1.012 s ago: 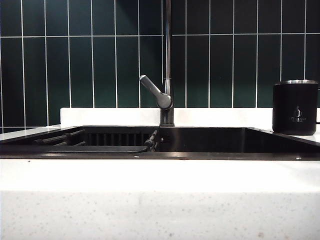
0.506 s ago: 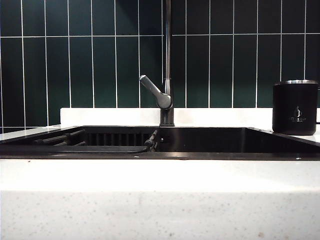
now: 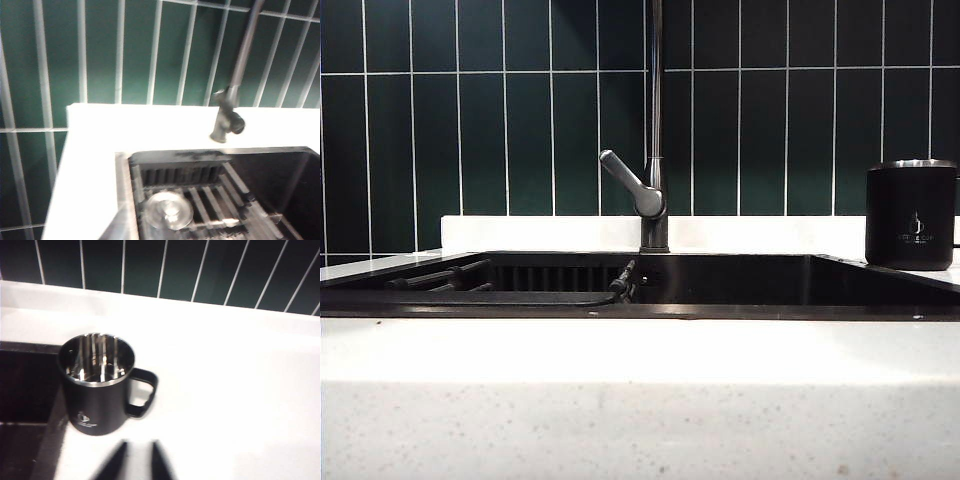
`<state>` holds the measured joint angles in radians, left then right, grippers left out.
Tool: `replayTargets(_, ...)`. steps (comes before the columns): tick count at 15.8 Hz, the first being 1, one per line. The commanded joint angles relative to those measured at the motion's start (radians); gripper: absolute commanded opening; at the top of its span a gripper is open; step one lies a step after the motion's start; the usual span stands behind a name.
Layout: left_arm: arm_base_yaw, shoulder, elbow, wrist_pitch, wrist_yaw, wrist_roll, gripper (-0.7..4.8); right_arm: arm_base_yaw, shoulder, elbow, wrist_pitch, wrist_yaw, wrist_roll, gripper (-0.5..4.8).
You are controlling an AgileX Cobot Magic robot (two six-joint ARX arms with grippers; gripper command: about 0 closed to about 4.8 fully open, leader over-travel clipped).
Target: Pick up the mug next to the sink, go to the faucet to get some water, pour the water into the sink, and finally put the mug back to its place.
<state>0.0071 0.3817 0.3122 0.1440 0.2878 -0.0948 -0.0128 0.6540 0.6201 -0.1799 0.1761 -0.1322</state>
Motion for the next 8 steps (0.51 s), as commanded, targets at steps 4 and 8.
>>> replayTargets(4,-0.002,0.242,0.076,0.189,0.112,0.009,0.98,-0.006,0.023,0.008,0.061,0.025,-0.030,2.71)
replayTargets(8,-0.002,0.356,0.085,0.217,0.185,0.008,0.98,0.010,0.039,0.008,0.089,0.028,-0.029,2.71)
